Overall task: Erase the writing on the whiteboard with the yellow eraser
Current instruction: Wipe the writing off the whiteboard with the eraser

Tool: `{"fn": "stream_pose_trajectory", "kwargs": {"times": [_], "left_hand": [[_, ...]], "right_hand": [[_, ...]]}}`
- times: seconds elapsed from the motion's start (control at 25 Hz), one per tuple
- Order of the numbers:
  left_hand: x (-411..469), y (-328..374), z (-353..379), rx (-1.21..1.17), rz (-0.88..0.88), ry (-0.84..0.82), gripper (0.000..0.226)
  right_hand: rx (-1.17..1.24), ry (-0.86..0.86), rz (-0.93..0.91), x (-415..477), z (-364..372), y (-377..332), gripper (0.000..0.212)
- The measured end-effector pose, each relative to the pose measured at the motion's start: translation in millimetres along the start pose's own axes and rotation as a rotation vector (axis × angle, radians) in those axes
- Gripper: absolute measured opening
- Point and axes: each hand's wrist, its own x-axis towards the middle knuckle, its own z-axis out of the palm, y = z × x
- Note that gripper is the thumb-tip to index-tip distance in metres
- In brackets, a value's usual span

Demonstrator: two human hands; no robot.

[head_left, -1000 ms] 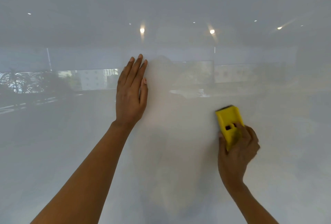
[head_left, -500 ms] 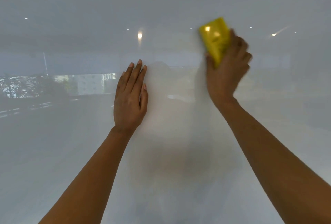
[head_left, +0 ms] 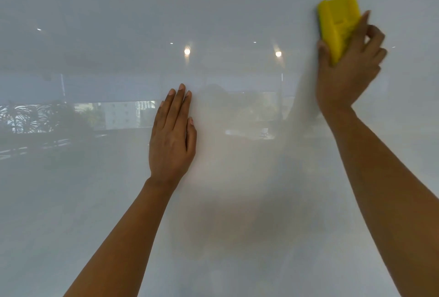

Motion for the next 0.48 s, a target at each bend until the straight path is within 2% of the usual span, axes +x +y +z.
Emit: {"fn": "stream_pose_trajectory", "kwargs": {"times": [0.28, 0.36, 0.48], "left_hand": [[-1, 0, 2, 0.006, -0.002, -0.001, 0.044], [-2, 0, 2, 0.004, -0.008, -0.003, 0.044], [-2, 0, 2, -0.005, -0.014, -0.005, 0.044]], "right_hand": [[-0.024, 0.038, 0.382, -37, -16, 75, 0.078], [-0.019, 0.047, 0.416, -65, -21, 88, 0.077], [0.033, 0.035, 0.362, -120, -32, 95, 0.072]]}}
